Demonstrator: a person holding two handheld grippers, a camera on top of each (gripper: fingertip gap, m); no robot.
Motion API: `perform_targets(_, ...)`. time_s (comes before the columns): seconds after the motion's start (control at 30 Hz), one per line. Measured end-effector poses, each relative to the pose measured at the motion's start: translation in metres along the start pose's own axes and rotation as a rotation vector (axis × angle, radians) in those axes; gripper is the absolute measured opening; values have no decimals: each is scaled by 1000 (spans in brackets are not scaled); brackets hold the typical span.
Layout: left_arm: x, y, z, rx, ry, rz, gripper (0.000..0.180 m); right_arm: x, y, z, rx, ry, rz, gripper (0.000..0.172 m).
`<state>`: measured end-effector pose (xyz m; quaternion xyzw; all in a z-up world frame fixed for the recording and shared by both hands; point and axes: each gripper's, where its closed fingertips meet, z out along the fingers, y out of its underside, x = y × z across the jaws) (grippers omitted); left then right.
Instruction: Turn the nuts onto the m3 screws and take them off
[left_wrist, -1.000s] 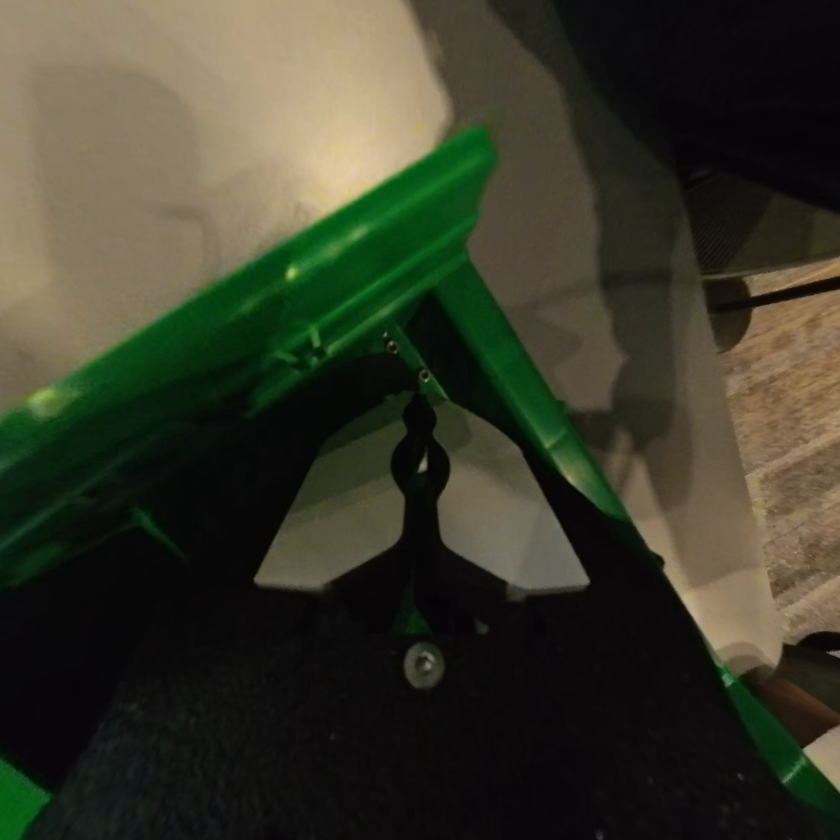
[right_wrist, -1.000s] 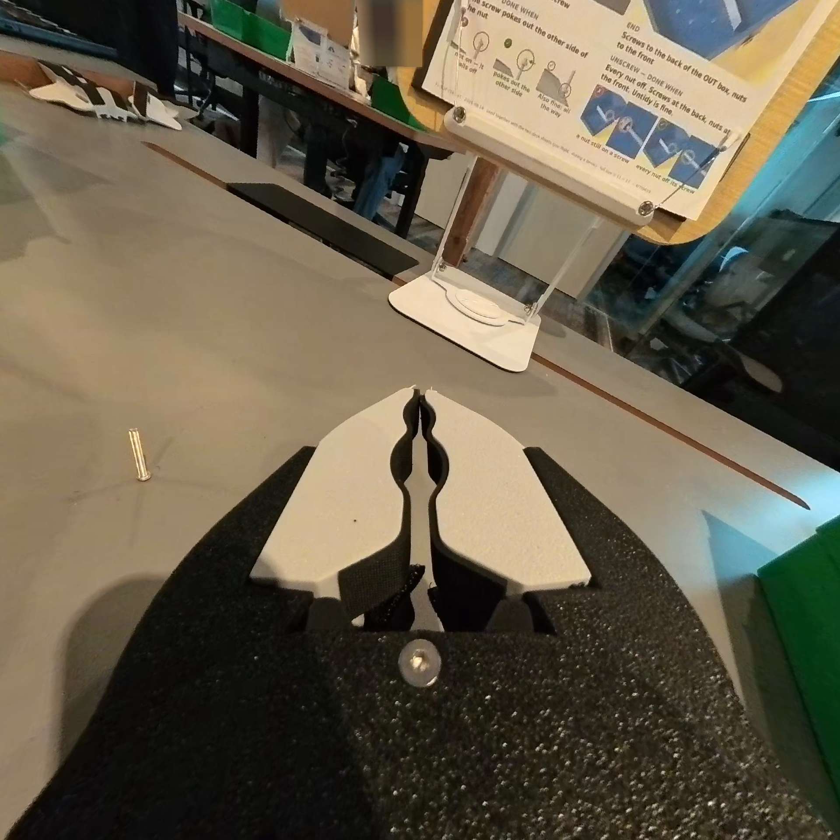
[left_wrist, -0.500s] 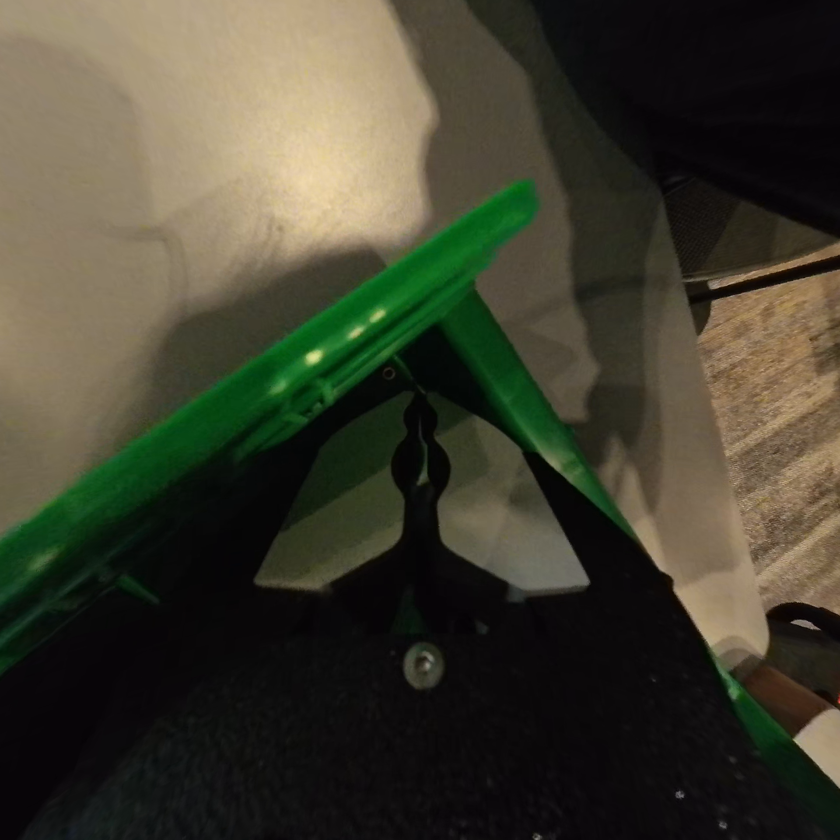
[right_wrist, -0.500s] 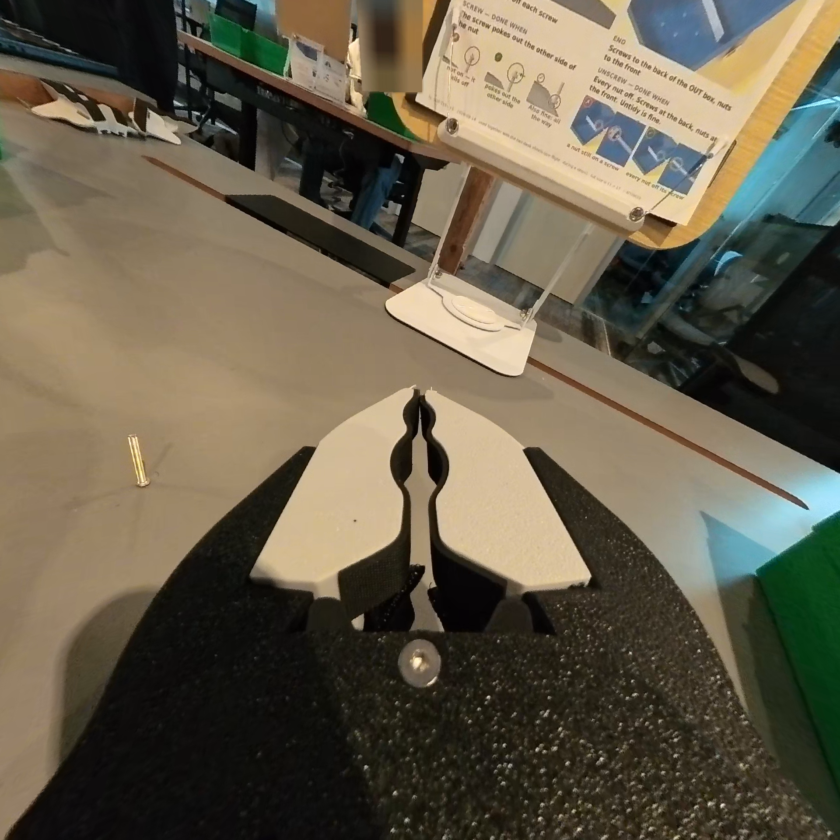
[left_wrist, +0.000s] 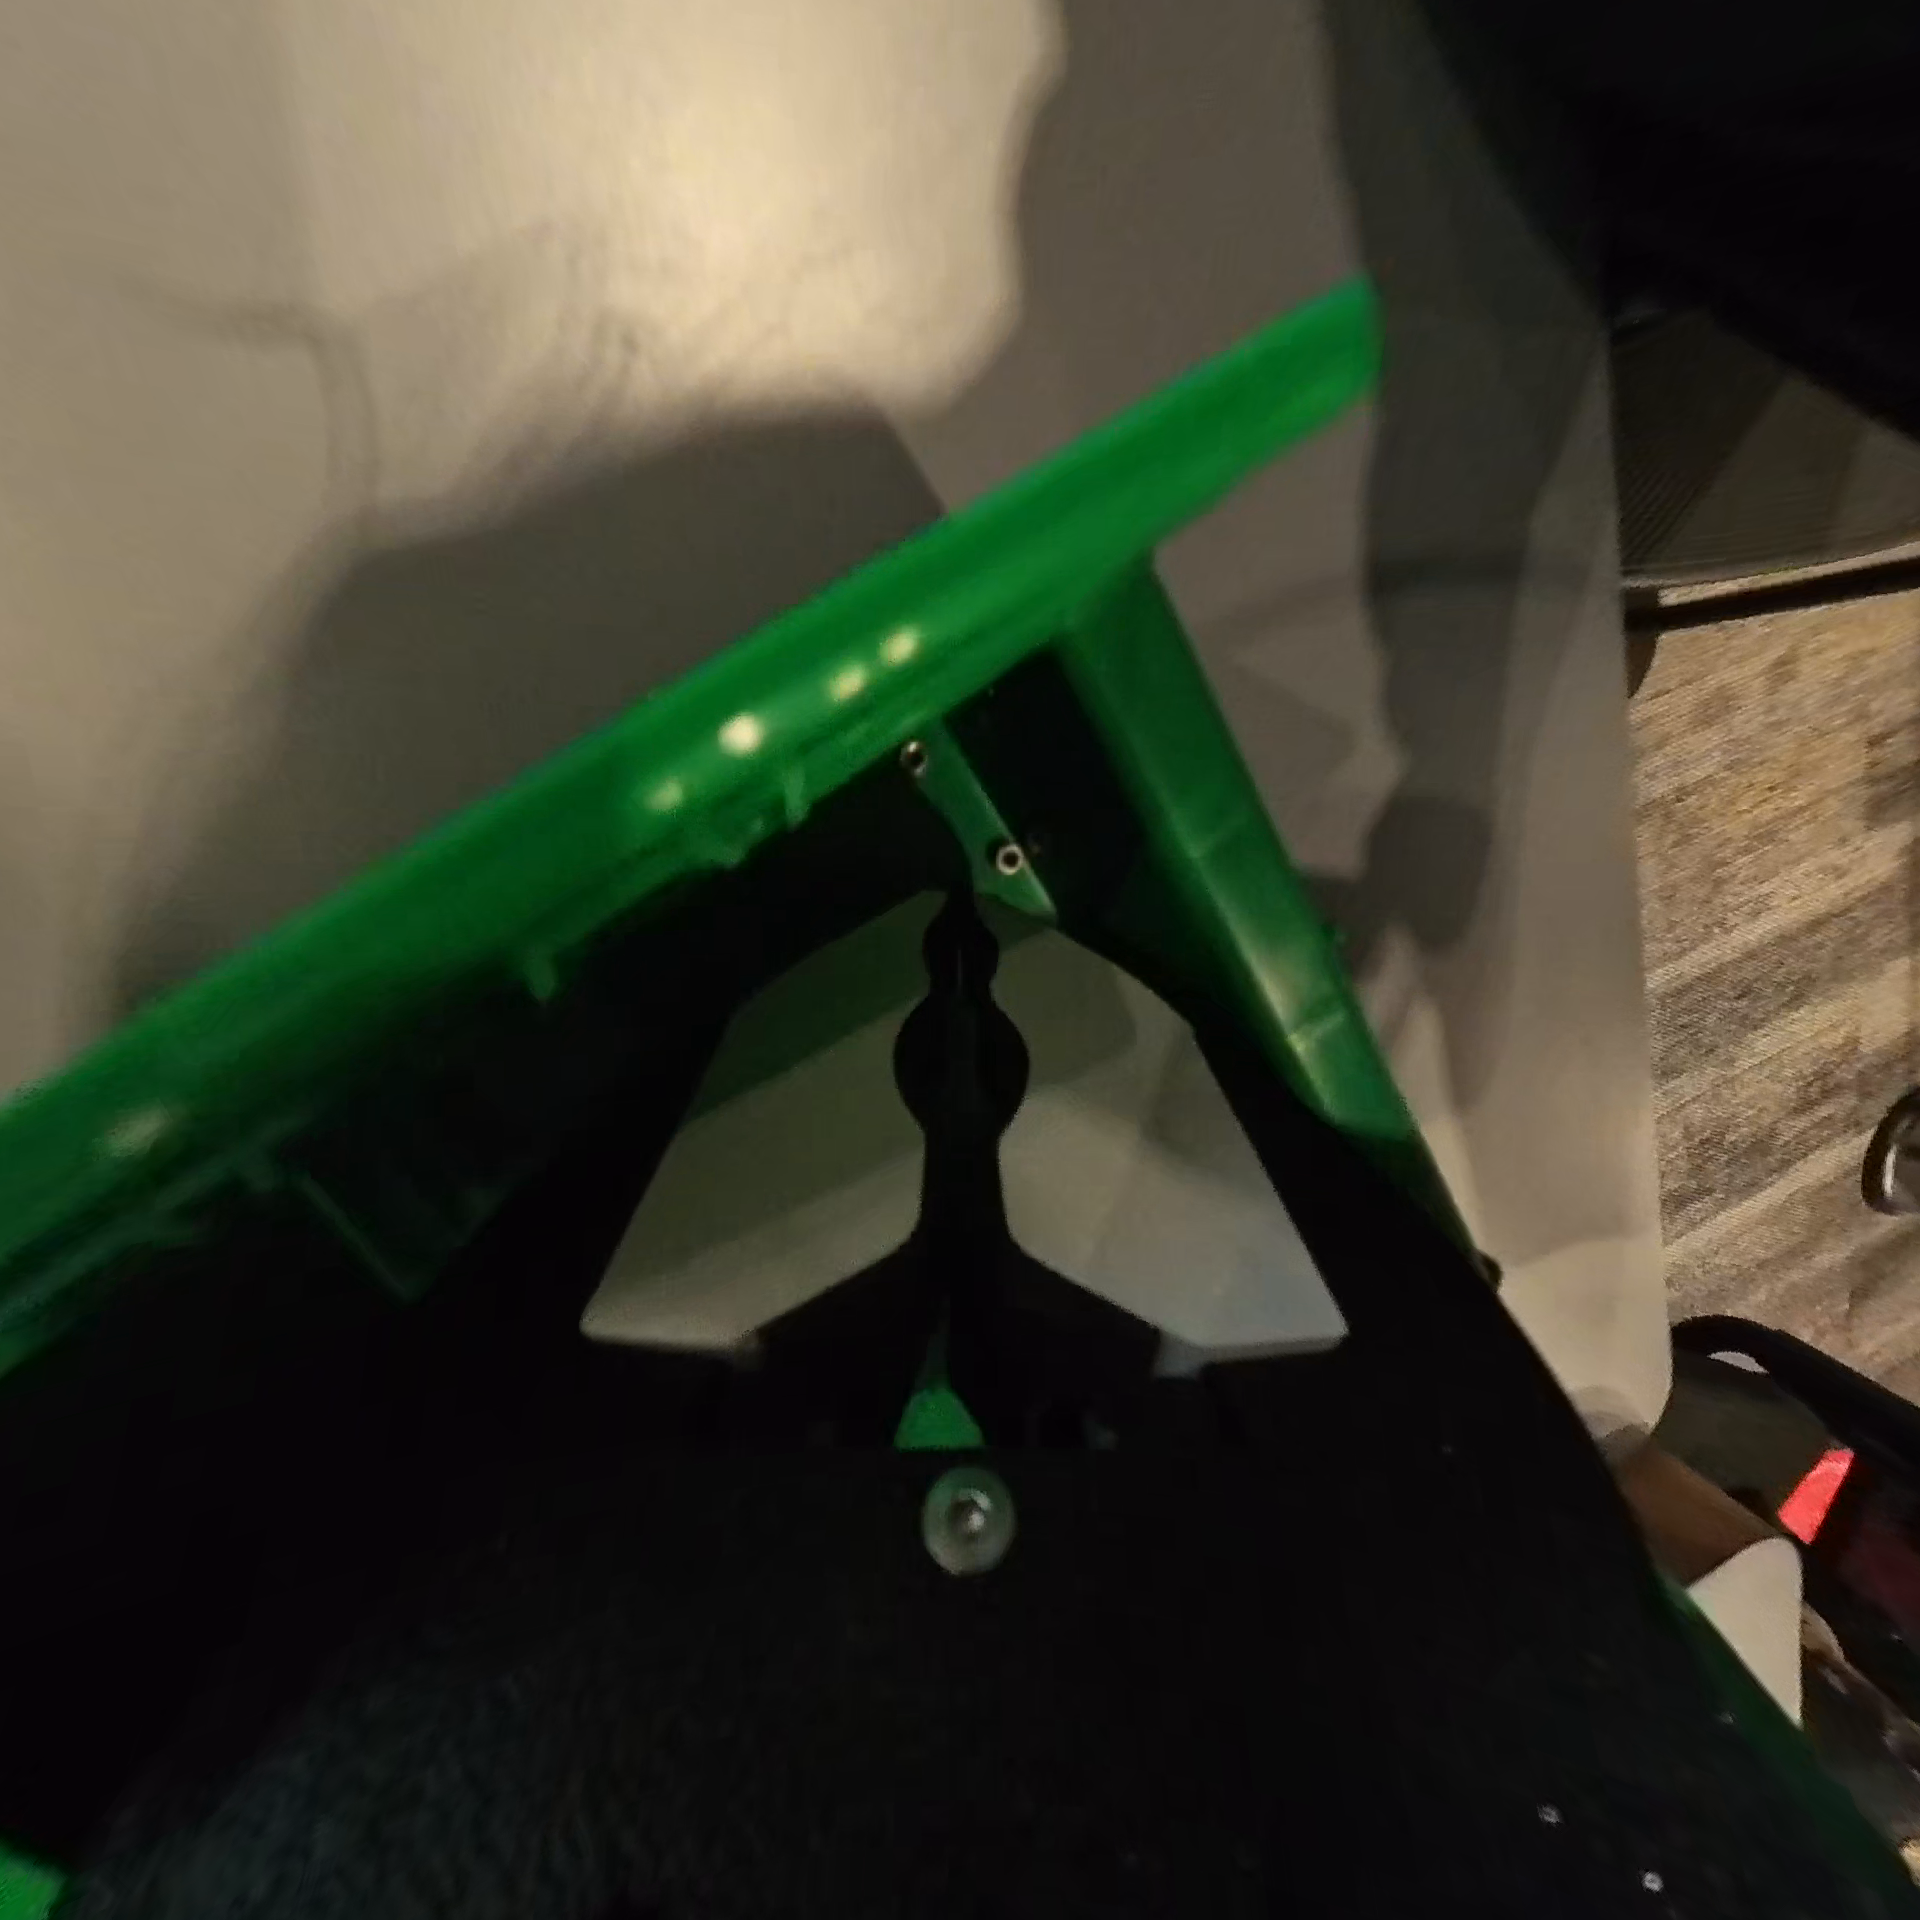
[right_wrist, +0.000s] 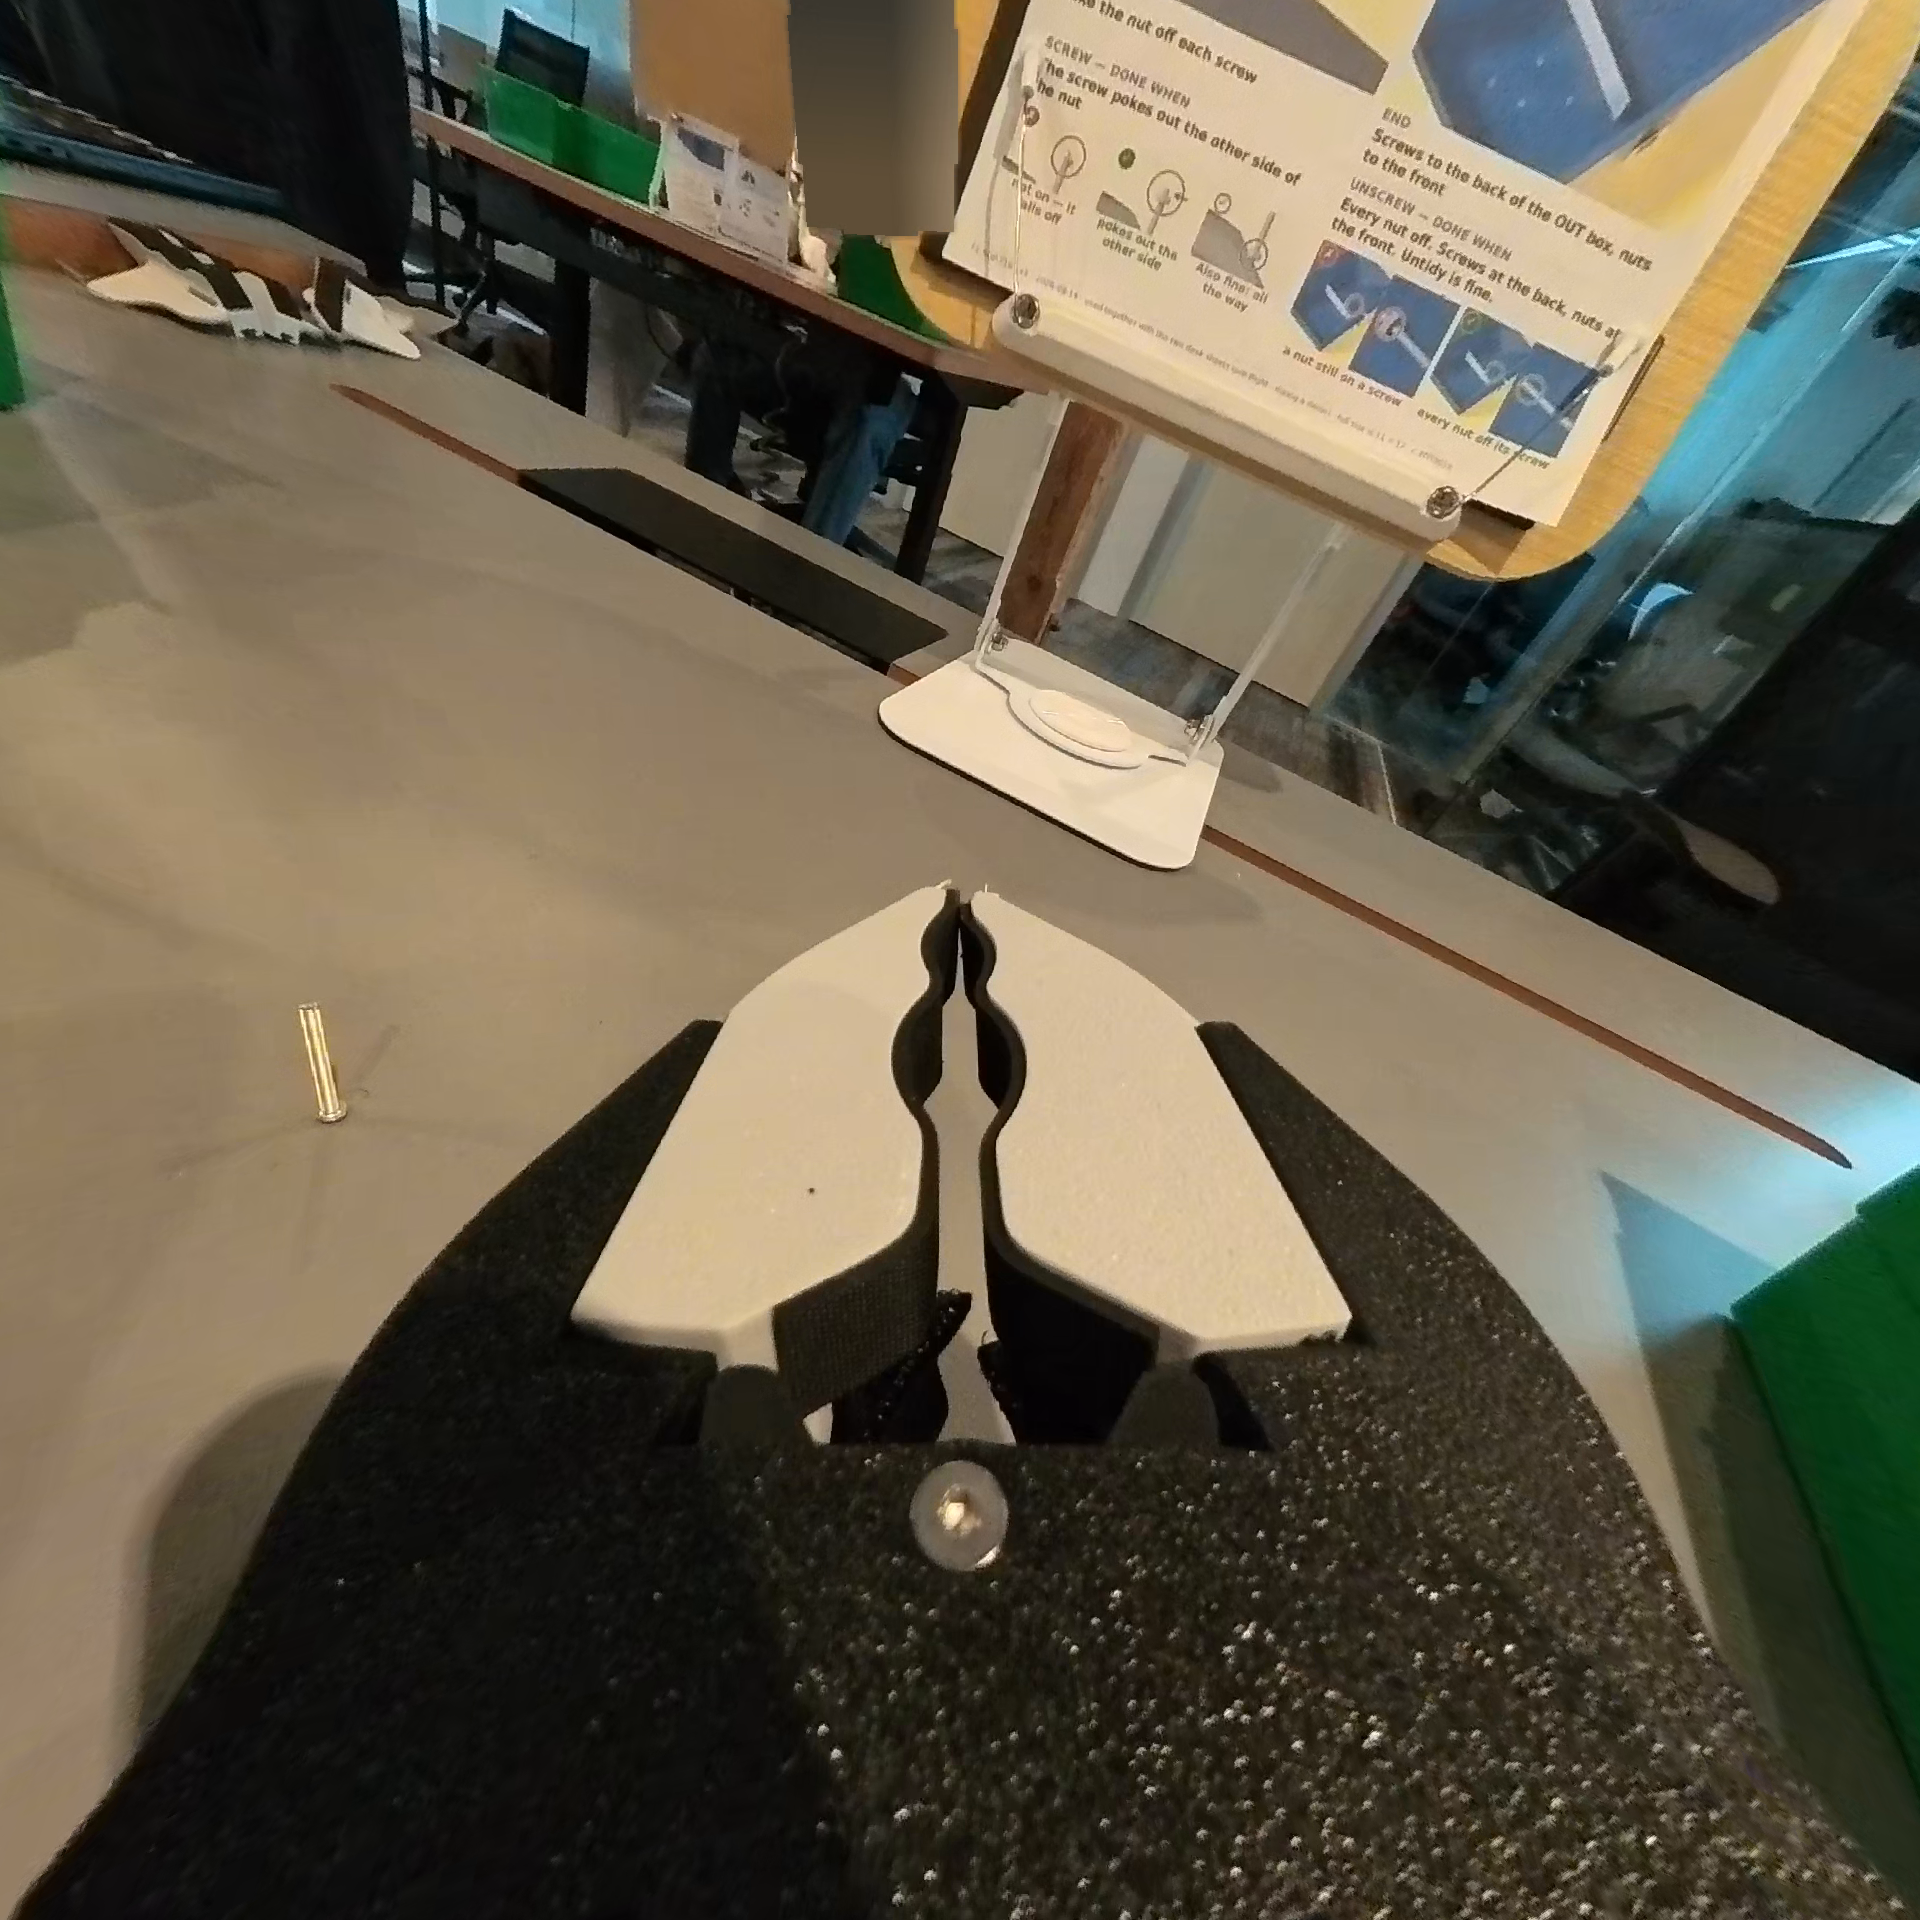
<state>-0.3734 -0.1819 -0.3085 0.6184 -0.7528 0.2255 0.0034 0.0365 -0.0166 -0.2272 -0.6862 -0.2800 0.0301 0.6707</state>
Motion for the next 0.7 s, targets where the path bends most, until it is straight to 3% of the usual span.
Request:
perform_targets(0.03, -1, 2, -1, -4, -8, -4, 1, 0, 0, 0, 0, 0, 1, 0)
perform_targets(0.3, -5, -2, -6, 45, -83, 90, 0, 1, 0, 0, 2, 1, 5, 0)
perform_targets(0.7, 5, -6, 2, 20, 11, 231, 11, 0, 1, 1, -10, 6, -5, 0)
